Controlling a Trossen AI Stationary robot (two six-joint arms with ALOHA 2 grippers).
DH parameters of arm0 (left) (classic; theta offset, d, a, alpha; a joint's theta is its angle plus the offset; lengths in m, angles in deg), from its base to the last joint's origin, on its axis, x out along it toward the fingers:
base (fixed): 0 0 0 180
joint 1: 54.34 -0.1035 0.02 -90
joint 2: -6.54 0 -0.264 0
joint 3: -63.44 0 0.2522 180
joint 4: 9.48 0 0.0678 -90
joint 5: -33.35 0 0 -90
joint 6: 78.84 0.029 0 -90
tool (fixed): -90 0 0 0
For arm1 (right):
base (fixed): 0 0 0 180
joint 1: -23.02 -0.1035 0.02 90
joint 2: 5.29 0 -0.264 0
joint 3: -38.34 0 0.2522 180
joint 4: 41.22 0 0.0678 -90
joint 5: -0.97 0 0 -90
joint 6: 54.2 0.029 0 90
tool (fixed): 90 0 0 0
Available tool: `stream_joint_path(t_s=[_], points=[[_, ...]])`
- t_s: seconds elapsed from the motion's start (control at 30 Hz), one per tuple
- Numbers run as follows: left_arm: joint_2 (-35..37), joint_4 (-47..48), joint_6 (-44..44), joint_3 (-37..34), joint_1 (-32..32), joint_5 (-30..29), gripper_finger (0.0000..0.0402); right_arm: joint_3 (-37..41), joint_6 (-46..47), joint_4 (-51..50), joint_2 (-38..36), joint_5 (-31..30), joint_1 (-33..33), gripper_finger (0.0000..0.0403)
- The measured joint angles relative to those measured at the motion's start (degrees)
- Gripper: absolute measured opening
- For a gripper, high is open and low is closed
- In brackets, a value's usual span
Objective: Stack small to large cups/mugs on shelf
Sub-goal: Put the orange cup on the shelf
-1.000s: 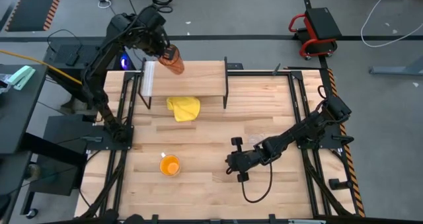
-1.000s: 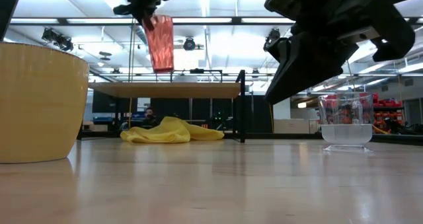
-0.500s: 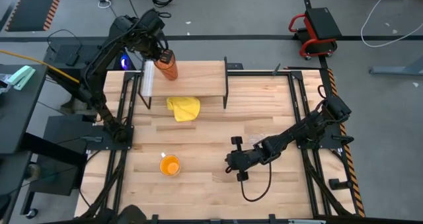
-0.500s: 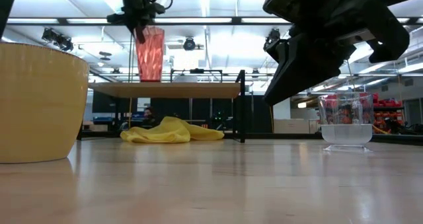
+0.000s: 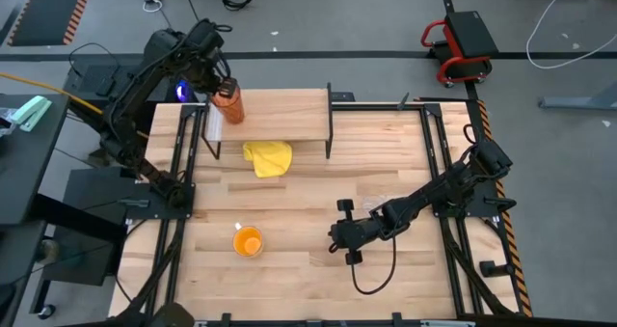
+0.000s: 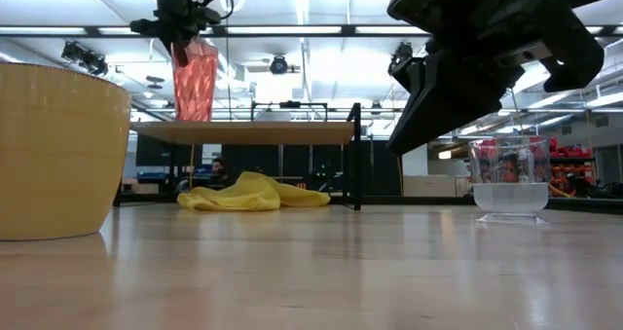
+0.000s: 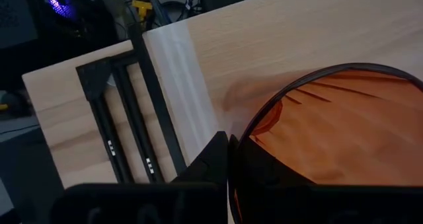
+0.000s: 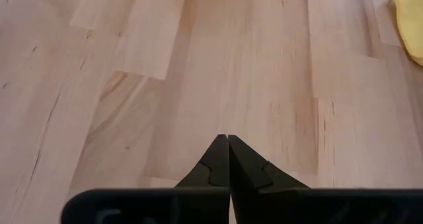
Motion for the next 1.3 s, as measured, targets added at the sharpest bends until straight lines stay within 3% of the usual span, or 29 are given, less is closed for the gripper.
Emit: stream_joint_path(t_s=[0.73, 1.3], points=[[-0.14, 0.11, 1.95, 0.01, -0.03, -0.80, 0.0034, 0.00, -0.15, 0.15, 0.02, 0.00, 0.02, 0.0001], [-0.16, -0.43, 1.97, 0.01, -0.51, -0.84, 0.0106, 0.00, -0.15, 0.13, 0.02, 0.00, 0.01, 0.0001]])
